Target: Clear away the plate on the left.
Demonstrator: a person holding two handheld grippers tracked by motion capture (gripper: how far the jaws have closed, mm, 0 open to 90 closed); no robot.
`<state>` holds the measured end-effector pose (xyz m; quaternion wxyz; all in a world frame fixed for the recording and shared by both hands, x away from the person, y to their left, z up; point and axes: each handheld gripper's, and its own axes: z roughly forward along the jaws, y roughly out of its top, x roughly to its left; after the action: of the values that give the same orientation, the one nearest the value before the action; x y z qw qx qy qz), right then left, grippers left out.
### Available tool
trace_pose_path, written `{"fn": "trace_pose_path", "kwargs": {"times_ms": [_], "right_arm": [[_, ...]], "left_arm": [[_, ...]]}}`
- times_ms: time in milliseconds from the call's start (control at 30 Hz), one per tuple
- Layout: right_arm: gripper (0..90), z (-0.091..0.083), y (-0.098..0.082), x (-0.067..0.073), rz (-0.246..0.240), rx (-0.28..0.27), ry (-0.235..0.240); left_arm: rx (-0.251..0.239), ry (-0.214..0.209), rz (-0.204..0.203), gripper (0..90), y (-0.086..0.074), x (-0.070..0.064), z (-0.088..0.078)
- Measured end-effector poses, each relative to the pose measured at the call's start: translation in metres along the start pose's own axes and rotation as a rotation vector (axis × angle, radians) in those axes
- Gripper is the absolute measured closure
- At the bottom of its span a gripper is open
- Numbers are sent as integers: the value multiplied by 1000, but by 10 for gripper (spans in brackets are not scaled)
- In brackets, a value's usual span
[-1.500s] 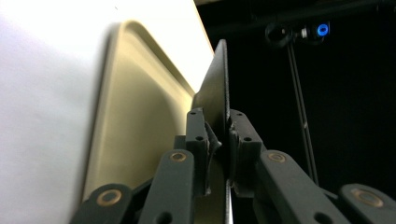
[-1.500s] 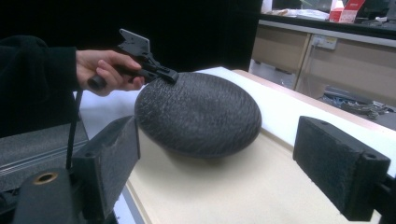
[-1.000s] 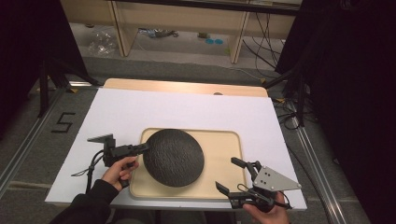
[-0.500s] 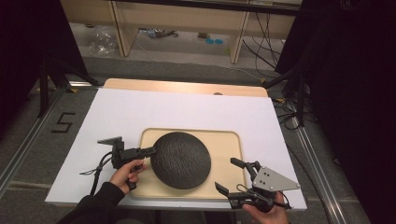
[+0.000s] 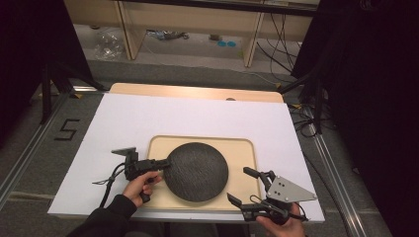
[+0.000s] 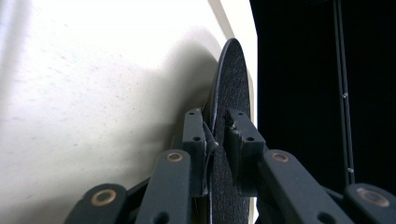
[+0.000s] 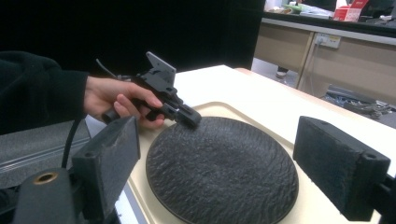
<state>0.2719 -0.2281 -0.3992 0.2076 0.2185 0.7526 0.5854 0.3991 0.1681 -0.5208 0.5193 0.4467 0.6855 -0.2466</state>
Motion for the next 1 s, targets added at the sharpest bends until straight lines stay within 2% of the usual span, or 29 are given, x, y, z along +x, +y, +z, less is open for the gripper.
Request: {"fn": "trace_pose_path", "kwargs": {"times_ms": [67,100,200,233,333,367,433,500,600,633,667,700,800,933,1000], "right_arm": [[158,-1,1,0,2,5,6],[158,0,0,-1,2,-11,17],[159,-1,0,0,0,12,13],[158,0,0,-1,1,-11,15],[158,0,0,-1,3,-10,18],[158,-1,0,0,1,11,14],[158,0,1,-1,2,1,17],[158,0,0,0,-1,-3,2],[158,0,0,-1,3,-3,18],[159,-1,0,0,2,6,12],[158,0,0,0,-1,-2,4],[158,0,0,0,-1,-2,4],[159,0,0,0,-2,-1,7],[158,0,0,0,-1,-3,5],[159,0,0,0,-2,0,8]], "left_arm": [[2,-8,20,782,1,1,2],[3,-4,19,782,1,1,3],[7,-4,24,776,1,1,4],[11,-1,25,777,2,1,4],[11,3,28,763,2,1,4],[5,0,34,756,2,2,4],[9,-4,41,752,2,3,4],[16,-3,24,727,2,0,4],[18,-18,30,680,2,0,4],[30,-16,57,663,4,0,3],[26,-21,62,648,4,0,3],[19,-28,40,632,4,-1,3],[30,-20,49,581,7,-4,-1],[31,12,88,543,10,-5,-4],[28,1,83,514,12,-6,-6]]}}
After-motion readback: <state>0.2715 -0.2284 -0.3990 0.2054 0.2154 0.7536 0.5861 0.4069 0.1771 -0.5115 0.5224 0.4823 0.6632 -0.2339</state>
